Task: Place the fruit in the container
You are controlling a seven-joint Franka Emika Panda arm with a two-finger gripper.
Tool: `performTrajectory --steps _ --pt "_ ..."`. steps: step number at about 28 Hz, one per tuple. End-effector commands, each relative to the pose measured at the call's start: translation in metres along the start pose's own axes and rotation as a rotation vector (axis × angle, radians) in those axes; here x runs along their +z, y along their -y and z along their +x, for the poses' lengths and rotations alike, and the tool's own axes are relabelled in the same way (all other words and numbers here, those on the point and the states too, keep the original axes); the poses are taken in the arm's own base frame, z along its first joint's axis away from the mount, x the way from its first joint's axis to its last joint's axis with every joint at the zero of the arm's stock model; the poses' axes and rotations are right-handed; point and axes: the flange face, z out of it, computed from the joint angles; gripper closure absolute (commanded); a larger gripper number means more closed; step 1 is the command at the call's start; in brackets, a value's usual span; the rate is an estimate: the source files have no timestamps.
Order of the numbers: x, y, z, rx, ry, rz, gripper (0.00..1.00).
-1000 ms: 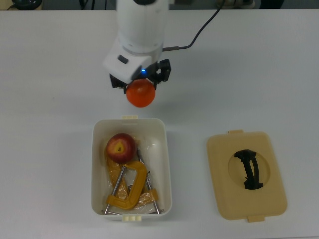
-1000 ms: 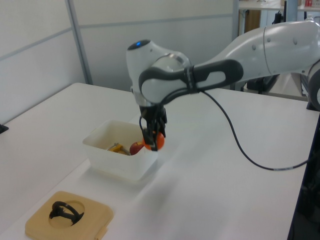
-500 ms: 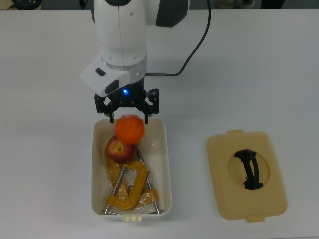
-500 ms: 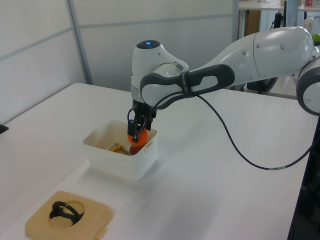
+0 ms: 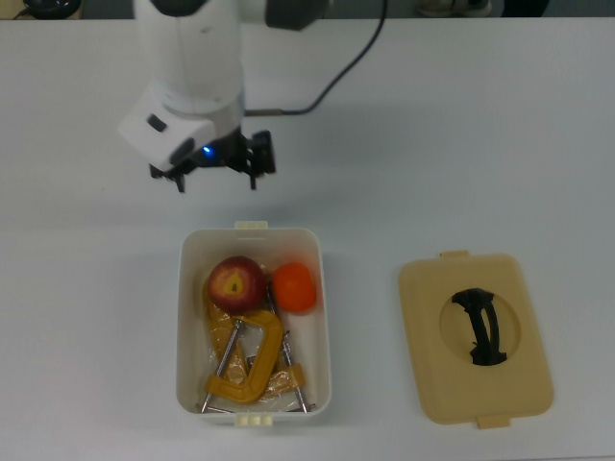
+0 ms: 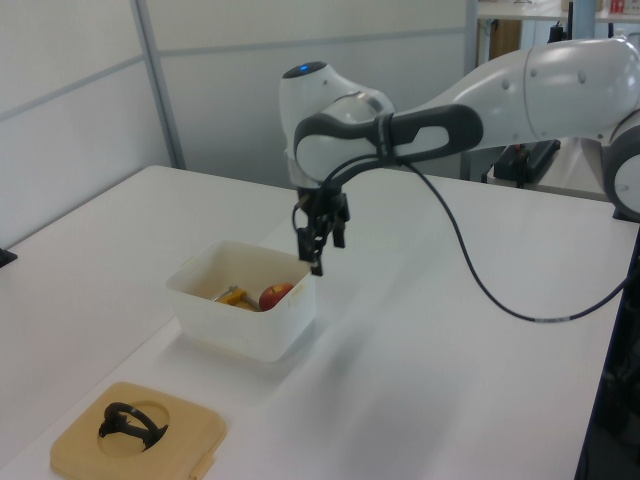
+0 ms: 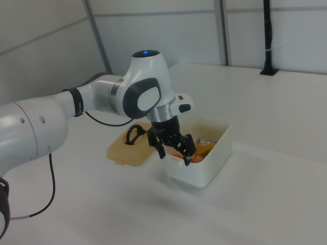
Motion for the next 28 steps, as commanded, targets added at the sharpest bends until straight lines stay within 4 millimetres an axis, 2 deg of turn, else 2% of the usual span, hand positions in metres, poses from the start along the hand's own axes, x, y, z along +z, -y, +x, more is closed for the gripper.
performTrajectory --steps 1,5,14,28 --pt "-0.021 -0.018 -0.017 -0.044 0.021 0.001 0.00" --pt "-0.018 -0.034 -0.019 -0.041 0.021 0.002 0.00" --pt "-0.010 -0.028 -0.024 -0.051 0.085 0.011 0.00" --pt "-0.012 -0.026 -0.024 -0.050 0.084 0.006 0.00"
